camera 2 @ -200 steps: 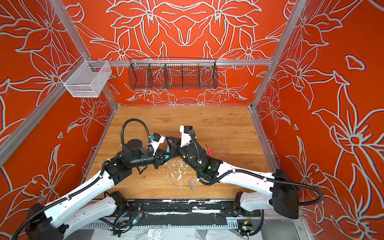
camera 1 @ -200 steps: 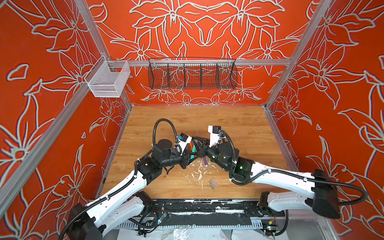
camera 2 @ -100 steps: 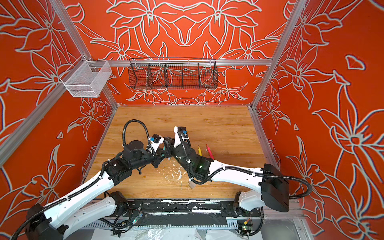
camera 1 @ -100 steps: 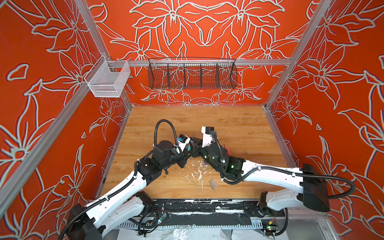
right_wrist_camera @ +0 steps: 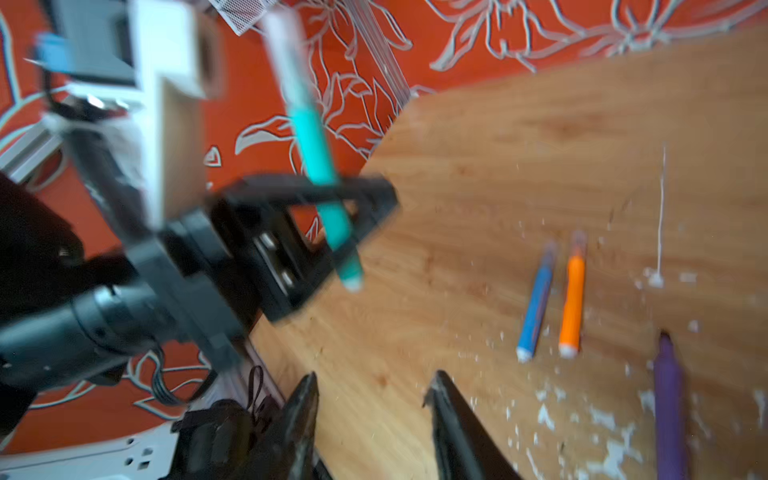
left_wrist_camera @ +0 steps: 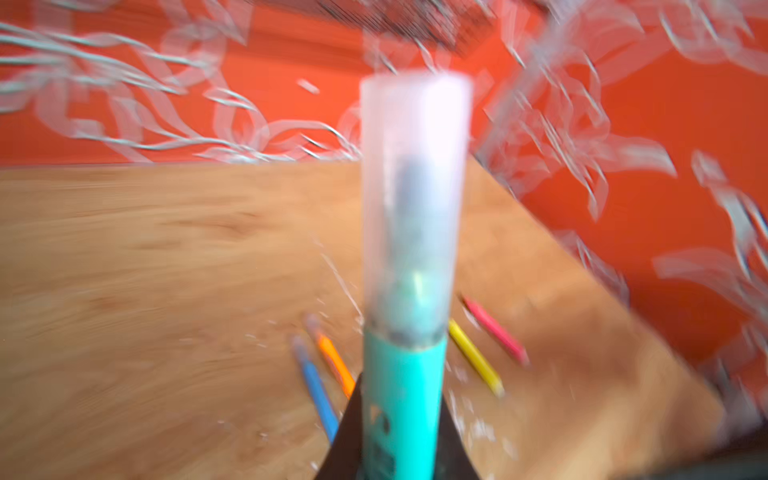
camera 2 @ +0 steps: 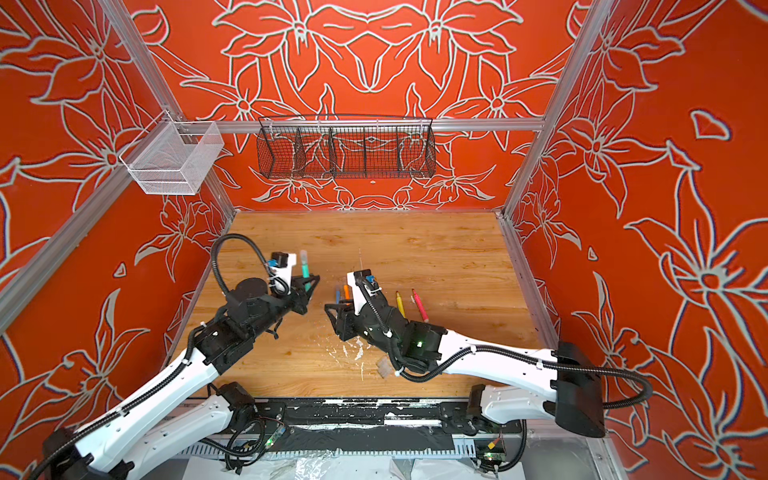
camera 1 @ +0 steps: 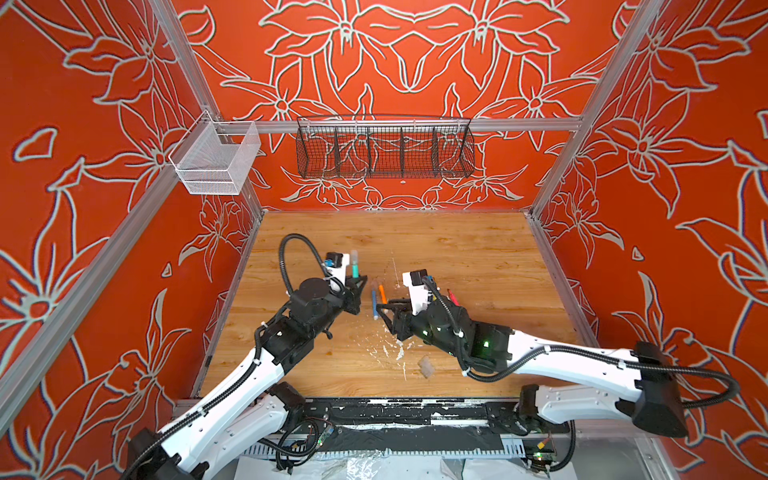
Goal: Insert the pens into the pen caps
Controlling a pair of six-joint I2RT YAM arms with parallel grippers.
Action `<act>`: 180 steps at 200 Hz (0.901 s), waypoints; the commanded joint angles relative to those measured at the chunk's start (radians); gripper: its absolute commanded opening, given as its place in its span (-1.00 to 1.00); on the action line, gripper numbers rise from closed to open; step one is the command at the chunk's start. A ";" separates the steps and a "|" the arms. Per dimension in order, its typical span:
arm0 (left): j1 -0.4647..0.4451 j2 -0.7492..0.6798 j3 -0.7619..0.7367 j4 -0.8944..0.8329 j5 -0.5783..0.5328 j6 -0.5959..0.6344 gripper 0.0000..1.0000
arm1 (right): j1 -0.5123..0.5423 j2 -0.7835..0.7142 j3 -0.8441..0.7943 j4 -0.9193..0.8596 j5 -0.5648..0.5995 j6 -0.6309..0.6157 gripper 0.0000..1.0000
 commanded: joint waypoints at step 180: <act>0.101 0.504 0.028 -0.344 -0.053 -0.169 -1.00 | -0.702 -0.399 -0.326 -0.342 0.234 -0.279 0.79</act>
